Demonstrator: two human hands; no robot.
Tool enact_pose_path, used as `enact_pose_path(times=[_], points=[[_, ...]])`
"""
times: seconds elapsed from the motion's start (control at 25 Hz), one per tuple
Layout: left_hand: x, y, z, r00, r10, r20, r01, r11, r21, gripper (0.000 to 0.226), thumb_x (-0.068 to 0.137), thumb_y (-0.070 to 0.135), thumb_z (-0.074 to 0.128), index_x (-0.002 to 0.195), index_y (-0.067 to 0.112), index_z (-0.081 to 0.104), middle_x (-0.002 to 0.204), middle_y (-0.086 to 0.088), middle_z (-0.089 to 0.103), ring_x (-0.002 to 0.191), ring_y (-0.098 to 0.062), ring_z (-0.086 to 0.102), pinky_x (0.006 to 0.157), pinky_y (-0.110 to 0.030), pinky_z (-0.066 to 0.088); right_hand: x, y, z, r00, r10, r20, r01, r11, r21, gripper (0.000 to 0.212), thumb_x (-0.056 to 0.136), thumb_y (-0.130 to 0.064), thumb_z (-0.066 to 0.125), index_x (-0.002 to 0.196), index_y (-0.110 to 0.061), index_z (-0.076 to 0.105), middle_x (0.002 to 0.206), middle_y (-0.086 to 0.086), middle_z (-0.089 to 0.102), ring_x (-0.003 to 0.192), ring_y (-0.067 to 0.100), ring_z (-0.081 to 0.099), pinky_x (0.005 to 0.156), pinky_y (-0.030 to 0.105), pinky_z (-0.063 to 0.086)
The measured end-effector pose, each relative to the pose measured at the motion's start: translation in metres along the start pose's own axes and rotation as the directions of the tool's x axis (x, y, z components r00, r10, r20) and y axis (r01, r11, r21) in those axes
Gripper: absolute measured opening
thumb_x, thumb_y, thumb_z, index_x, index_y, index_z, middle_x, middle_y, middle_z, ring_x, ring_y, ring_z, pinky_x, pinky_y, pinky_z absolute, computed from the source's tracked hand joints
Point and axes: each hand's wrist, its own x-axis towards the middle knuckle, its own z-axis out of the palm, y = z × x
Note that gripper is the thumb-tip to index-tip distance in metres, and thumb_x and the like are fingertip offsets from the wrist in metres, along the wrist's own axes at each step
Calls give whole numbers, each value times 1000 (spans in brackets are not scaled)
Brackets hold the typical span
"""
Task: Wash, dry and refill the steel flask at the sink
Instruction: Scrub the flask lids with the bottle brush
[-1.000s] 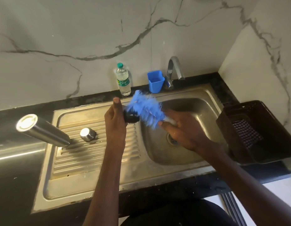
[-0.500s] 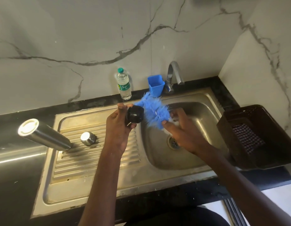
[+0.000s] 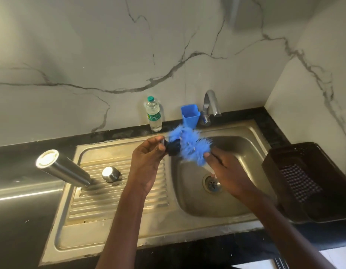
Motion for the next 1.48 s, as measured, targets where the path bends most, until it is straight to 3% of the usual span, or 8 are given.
enact_pose_path(times=[0.08, 0.2, 0.32, 0.48, 0.56, 0.72, 1.16, 1.48], points=[[1, -2, -2, 1000, 12, -7, -12, 999, -30, 40, 72, 27, 94, 104, 9, 78, 111, -14, 77, 104, -27, 75, 88, -36, 63, 2, 2, 0, 997, -6, -77, 6, 1000, 3, 31, 101, -43, 48, 93, -19, 66, 71, -12, 64, 64, 9, 57, 61, 37, 44], [0, 1, -3, 999, -32, -40, 30, 998, -55, 32, 76, 26, 81, 104, 11, 81, 114, -16, 77, 104, -30, 75, 84, -35, 64, -6, 0, -3, 986, -170, -2, 168, 979, -116, 35, 105, -46, 40, 98, -20, 63, 78, -4, 65, 71, 18, 61, 63, 42, 49], [-3, -4, -6, 997, -35, -74, 32, 999, -37, 37, 81, 20, 77, 115, 5, 74, 119, -19, 76, 114, -35, 72, 94, -40, 62, -7, 1, 1, 995, -87, -41, 77, 976, -205, 41, 101, -53, 34, 99, -25, 64, 76, -5, 66, 69, 17, 62, 64, 47, 52], [-4, -5, -9, 993, -45, -113, 39, 998, -56, 39, 75, 23, 83, 110, 9, 76, 115, -16, 77, 110, -35, 73, 94, -45, 62, -13, -1, 2, 961, -252, -118, 183, 892, -412, 35, 103, -50, 39, 94, -24, 61, 78, -7, 64, 68, 19, 62, 57, 42, 50], [-4, -5, -10, 991, -30, -129, 27, 999, -30, 36, 77, 19, 80, 112, 9, 75, 112, -15, 77, 108, -33, 74, 95, -50, 61, -12, -2, -1, 964, -187, -190, 78, 878, -473, 35, 101, -53, 43, 92, -23, 61, 81, -6, 67, 71, 23, 64, 58, 39, 50], [0, -3, -10, 990, 15, -139, -14, 1000, 8, 40, 77, 14, 79, 115, 4, 73, 107, -14, 78, 105, -32, 74, 96, -52, 60, -18, -12, -5, 901, -295, -317, 117, 871, -477, 17, 100, -43, 63, 109, -29, 68, 99, -10, 71, 77, 18, 67, 57, 33, 51], [-2, -5, -9, 974, 17, -224, 3, 996, 88, 45, 72, 16, 85, 114, 3, 74, 106, -17, 78, 97, -27, 77, 93, -49, 62, -25, -15, 3, 885, -356, -300, 171, 848, -502, 31, 93, -39, 75, 122, -29, 72, 105, -12, 65, 85, 13, 66, 60, 27, 49], [-2, -7, -3, 966, -10, -260, 28, 997, 68, 47, 70, 19, 86, 110, 0, 71, 109, -24, 76, 104, -38, 76, 91, -51, 62, -20, -11, 14, 837, -368, -405, 150, 866, -478, 39, 94, -37, 74, 129, -21, 67, 116, -3, 63, 99, 20, 62, 68, 41, 55]])
